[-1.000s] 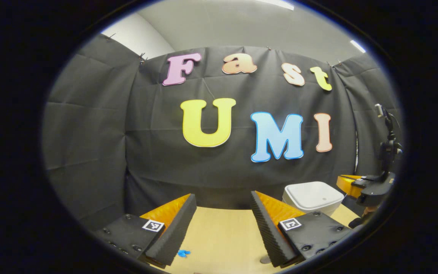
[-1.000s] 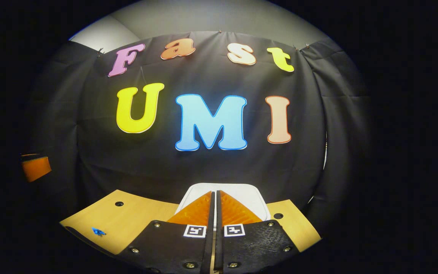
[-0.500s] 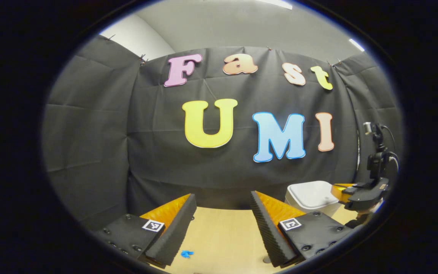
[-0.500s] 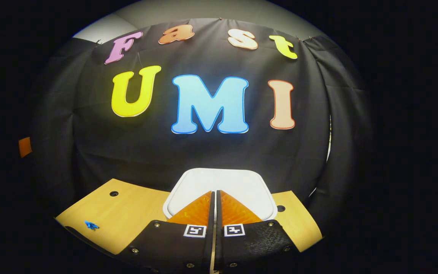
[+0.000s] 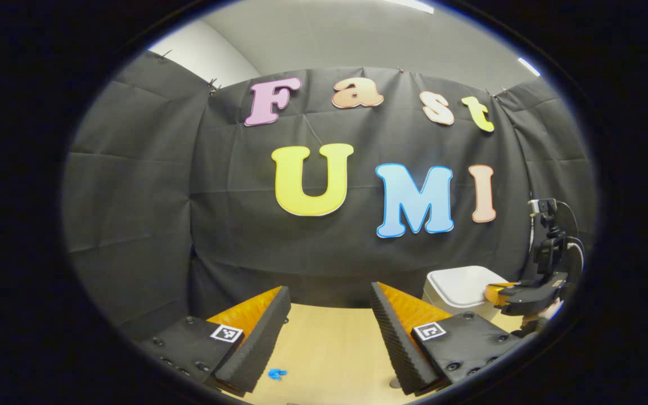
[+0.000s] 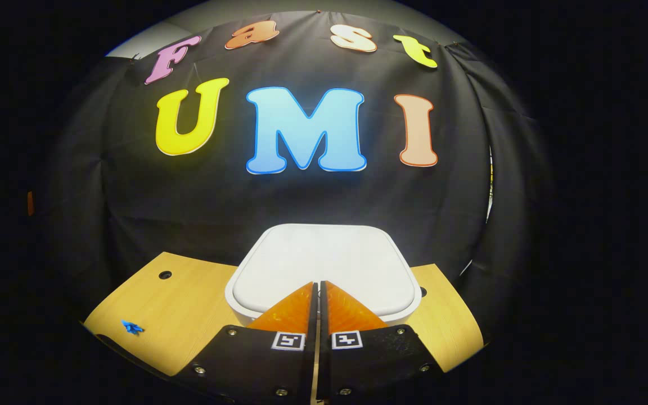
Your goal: Press the lid of the desktop garbage bin to open it, pick up the crumpled paper on the desktop and throw it into the bin, then pick up the pop can on the desktop and drop it into the bin, and finally close the garbage bin lid.
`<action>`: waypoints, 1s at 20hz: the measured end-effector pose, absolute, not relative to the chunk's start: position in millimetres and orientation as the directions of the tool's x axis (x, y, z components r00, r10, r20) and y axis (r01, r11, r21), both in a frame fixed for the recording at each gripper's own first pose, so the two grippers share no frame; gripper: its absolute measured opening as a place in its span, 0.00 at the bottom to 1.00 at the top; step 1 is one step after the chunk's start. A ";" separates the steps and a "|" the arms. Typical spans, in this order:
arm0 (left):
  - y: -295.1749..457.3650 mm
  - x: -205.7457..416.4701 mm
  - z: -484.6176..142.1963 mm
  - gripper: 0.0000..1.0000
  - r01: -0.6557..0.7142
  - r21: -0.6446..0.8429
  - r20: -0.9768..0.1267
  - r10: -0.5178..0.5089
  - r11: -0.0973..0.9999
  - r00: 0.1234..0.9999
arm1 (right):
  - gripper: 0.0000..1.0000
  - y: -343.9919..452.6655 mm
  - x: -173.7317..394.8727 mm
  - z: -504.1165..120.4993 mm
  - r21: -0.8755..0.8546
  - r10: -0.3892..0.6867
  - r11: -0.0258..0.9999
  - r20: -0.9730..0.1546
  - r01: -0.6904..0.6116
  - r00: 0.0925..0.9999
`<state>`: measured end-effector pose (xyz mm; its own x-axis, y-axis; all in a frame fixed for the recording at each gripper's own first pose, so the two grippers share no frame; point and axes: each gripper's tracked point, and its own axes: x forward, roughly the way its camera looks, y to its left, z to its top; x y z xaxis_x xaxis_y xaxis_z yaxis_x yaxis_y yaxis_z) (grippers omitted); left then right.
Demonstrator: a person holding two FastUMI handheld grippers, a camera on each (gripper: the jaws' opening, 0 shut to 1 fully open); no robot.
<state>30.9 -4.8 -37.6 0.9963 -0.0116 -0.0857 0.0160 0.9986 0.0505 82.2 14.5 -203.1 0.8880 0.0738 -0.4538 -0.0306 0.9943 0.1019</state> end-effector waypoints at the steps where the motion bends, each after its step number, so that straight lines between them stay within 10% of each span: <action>1: -5.2 30.7 -37.4 0.99 0.017 0.050 -0.087 -0.012 0.999 0.996 | 0.03 14.4 82.8 -202.8 0.098 0.071 0.995 -0.454 -0.030 0.888; 20: -2.6 34.9 -48.0 0.99 0.030 0.062 -0.106 -0.023 0.998 0.994 | 0.03 8.3 81.7 -193.6 0.211 0.088 0.978 -0.407 -0.001 0.909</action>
